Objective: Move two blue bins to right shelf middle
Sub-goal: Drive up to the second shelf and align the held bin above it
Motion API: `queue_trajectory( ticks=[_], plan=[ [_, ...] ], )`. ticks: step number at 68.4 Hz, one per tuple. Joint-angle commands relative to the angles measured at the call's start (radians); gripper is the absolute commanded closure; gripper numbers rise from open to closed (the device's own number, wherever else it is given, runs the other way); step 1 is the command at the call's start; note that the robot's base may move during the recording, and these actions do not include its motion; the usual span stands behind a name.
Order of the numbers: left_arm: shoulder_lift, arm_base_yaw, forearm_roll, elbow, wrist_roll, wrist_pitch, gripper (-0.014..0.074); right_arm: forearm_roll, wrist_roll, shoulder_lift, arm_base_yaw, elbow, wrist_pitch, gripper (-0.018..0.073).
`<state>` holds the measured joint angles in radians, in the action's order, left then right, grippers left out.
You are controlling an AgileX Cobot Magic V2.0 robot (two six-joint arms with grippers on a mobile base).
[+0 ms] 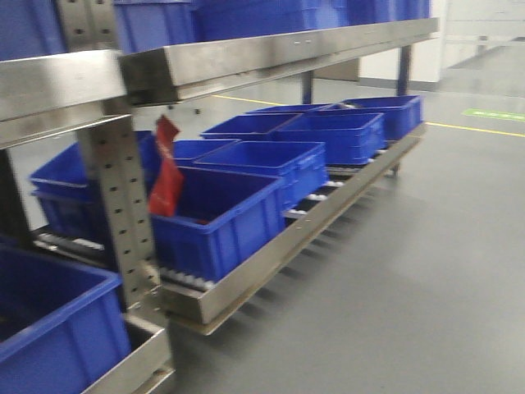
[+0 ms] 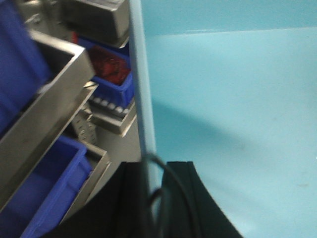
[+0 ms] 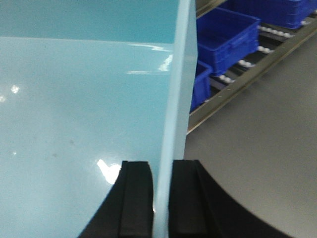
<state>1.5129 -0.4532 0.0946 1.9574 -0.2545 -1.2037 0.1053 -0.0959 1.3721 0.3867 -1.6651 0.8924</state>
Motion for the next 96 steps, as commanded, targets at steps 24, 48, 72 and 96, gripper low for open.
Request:
queue_trajectory(
  ticks=[24, 48, 72, 96],
  plan=[
    [-0.014, -0.002, 0.005, 0.010, 0.007, 0.027, 0.0707, 0.008, 0.013, -0.016, -0.004, -0.011, -0.056, 0.0711],
    [-0.014, -0.002, 0.005, 0.010, 0.007, 0.027, 0.0707, 0.008, 0.013, -0.016, -0.004, -0.011, -0.056, 0.0711],
    [-0.014, -0.002, 0.005, 0.010, 0.007, 0.027, 0.0707, 0.008, 0.013, -0.016, -0.004, -0.011, -0.056, 0.0711],
    [-0.014, -0.002, 0.005, 0.010, 0.007, 0.027, 0.0707, 0.008, 0.013, -0.016, -0.004, -0.011, -0.056, 0.0711]
  ],
)
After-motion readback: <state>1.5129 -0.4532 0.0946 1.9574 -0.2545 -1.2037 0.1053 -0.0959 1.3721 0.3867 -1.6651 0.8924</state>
